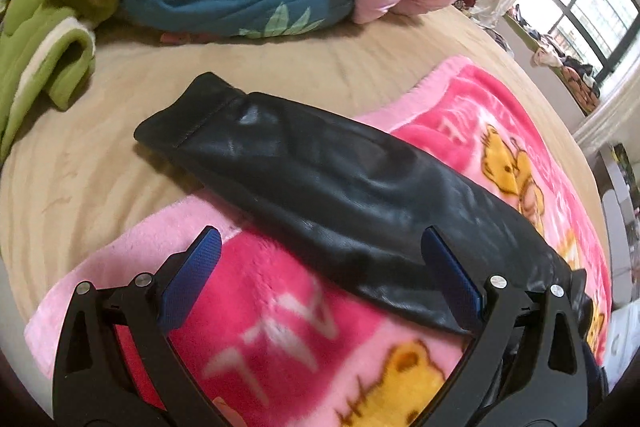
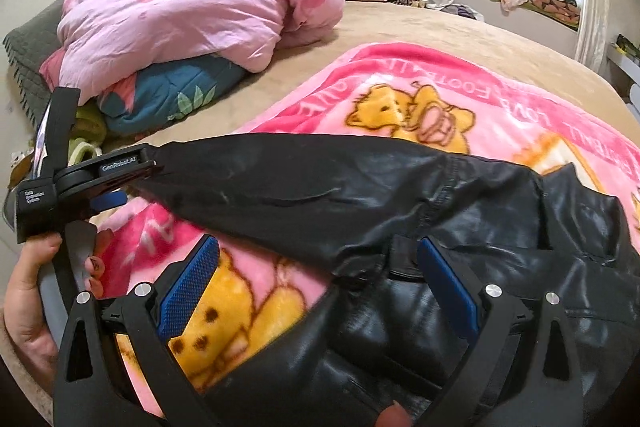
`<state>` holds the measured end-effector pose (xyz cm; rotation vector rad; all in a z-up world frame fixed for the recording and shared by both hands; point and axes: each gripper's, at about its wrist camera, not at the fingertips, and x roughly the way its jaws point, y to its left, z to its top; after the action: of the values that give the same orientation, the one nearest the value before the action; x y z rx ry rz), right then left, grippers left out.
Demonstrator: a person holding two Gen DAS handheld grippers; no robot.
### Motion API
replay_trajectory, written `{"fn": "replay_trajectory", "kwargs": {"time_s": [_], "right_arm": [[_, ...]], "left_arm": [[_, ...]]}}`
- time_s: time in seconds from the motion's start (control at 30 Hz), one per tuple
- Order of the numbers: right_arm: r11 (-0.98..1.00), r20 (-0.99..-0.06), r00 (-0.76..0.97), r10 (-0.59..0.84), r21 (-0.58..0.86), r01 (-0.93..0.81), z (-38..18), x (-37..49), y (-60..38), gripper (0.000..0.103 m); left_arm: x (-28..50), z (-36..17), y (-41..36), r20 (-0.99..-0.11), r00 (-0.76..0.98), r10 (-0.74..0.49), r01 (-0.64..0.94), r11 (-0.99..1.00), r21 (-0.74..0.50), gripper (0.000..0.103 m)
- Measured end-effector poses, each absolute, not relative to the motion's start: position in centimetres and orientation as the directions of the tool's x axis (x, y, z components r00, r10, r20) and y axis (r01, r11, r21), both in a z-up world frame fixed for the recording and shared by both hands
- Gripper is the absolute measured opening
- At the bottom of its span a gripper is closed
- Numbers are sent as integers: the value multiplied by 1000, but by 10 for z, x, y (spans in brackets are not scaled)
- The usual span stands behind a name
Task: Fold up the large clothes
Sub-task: 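Lift the sleeve with the left tool and fold it across the jacket body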
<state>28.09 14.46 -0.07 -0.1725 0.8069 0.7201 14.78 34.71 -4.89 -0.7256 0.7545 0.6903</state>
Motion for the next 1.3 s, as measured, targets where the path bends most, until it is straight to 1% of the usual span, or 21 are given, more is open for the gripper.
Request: {"fn": "replay_trajectory", "kwargs": {"time_s": [0.17, 0.27, 0.33, 0.4, 0.43, 0.47, 0.5, 0.53, 0.57, 0.6, 0.63, 0.8, 1.0, 1.07, 1.1, 1.3], "right_arm": [[761, -721, 459, 519, 145, -633, -10, 286, 151, 98], [766, -724, 452, 522, 163, -622, -14, 287, 149, 98], [769, -724, 452, 521, 169, -616, -15, 287, 145, 98], [776, -722, 460, 517, 169, -608, -16, 287, 138, 98], [779, -721, 463, 515, 169, -604, -16, 286, 136, 98], [782, -720, 466, 514, 171, -599, -16, 285, 131, 98], [785, -719, 468, 514, 175, -594, -16, 285, 127, 98], [790, -716, 472, 515, 182, -585, -16, 284, 122, 98], [794, -713, 476, 515, 188, -578, -15, 283, 116, 98], [800, -707, 484, 515, 193, -568, -14, 281, 109, 98], [804, -703, 491, 515, 197, -561, -13, 280, 103, 98], [832, -677, 529, 511, 235, -502, -5, 271, 65, 98], [873, -659, 583, 475, 268, -408, 2, 259, 13, 98], [888, -660, 601, 450, 263, -377, 3, 253, -4, 98], [894, -659, 609, 441, 265, -361, 4, 250, -14, 98], [919, -671, 628, 394, 266, -292, -3, 237, -55, 98]], "left_arm": [[149, -64, 370, -794, 543, 274, -780, 515, -356, 94], [147, -82, 387, -789, 564, 243, -781, 466, -415, 93], [144, -87, 394, -764, 594, 251, -771, 448, -452, 91], [144, -88, 399, -755, 594, 280, -777, 443, -447, 67], [144, -90, 401, -758, 585, 290, -785, 438, -439, 45], [142, -94, 405, -759, 582, 292, -790, 425, -442, 36], [140, -96, 407, -752, 593, 289, -785, 417, -458, 32], [137, -96, 409, -740, 607, 288, -777, 411, -477, 22], [135, -93, 409, -734, 615, 286, -771, 412, -486, 17], [134, -88, 408, -723, 630, 282, -759, 422, -497, 10], [133, -83, 407, -710, 645, 283, -747, 430, -507, 7], [126, -46, 398, -631, 713, 306, -688, 479, -545, 3], [122, 8, 367, -521, 781, 345, -614, 576, -539, 1], [124, 28, 352, -489, 801, 346, -585, 625, -516, 0], [126, 35, 345, -479, 809, 341, -572, 644, -508, 0], [132, 88, 282, -344, 907, 244, -397, 769, -501, 0]]}}
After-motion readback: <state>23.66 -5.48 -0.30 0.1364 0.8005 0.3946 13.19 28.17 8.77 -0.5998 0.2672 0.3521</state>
